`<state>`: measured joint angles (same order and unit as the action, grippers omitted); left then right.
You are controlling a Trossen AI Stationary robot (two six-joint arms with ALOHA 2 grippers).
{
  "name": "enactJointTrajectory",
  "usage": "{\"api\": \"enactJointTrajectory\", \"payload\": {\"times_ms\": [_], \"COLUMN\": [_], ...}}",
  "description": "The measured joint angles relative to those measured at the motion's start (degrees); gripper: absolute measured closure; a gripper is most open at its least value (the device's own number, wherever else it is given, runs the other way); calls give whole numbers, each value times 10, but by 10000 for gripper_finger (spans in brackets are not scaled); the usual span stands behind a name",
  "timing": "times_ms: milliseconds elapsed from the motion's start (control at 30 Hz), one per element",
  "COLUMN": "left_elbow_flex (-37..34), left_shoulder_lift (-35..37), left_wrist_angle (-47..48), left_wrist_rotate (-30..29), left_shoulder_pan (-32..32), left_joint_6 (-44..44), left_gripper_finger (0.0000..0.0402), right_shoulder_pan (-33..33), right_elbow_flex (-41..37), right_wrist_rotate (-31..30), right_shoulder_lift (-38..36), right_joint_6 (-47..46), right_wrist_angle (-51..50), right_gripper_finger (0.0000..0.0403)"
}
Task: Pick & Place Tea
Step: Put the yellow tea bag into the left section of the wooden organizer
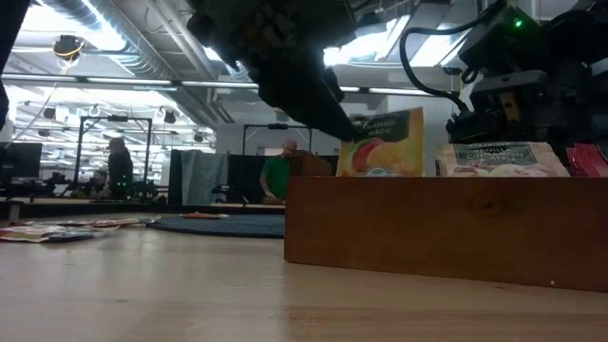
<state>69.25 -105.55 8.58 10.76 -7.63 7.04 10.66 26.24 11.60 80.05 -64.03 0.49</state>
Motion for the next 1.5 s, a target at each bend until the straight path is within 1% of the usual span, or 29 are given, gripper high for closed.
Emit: {"api": "enactJointTrajectory", "payload": {"times_ms": [67, 200, 467, 667, 833, 933, 1033, 1200, 1400, 1500], "left_elbow_flex": [0, 0, 0, 0, 0, 0, 0, 1, 1, -17], "left_shoulder_lift": [0, 0, 0, 0, 4, 32, 75, 149, 194, 209], "left_wrist_angle": [0, 16, 31, 39, 39, 54, 83, 164, 260, 284], "left_wrist_rotate": [-7, 9, 14, 7, -1, -11, -40, -72, -89, -89], "left_shoulder_pan": [-1, -2, -7, -10, -5, 6, 26, 57, 91, 105], "left_joint_6": [2, 2, -3, -33, -33, -41, -83, -112, -188, -214], "left_gripper_finger": [397, 396, 387, 351, 316, 306, 304, 310, 316, 319], "right_shoulder_pan": [0, 0, 0, 0, 0, 0, 0, -10, -32, -43], "right_elbow_flex": [0, 0, 0, 0, 0, 0, 0, 0, 18, 48], "right_wrist_rotate": [0, -1, -7, -12, -16, -16, -16, -16, -16, -16], "right_shoulder_lift": [0, 0, 0, 0, 0, 0, 0, 0, 0, 0], "right_joint_6": [0, 0, 3, 3, 3, 3, 8, 13, 18, 53], "right_wrist_angle": [0, 0, 0, 0, 0, 0, 0, 2, 12, 11], "right_gripper_finger": [379, 379, 379, 379, 379, 380, 380, 380, 380, 380]}}
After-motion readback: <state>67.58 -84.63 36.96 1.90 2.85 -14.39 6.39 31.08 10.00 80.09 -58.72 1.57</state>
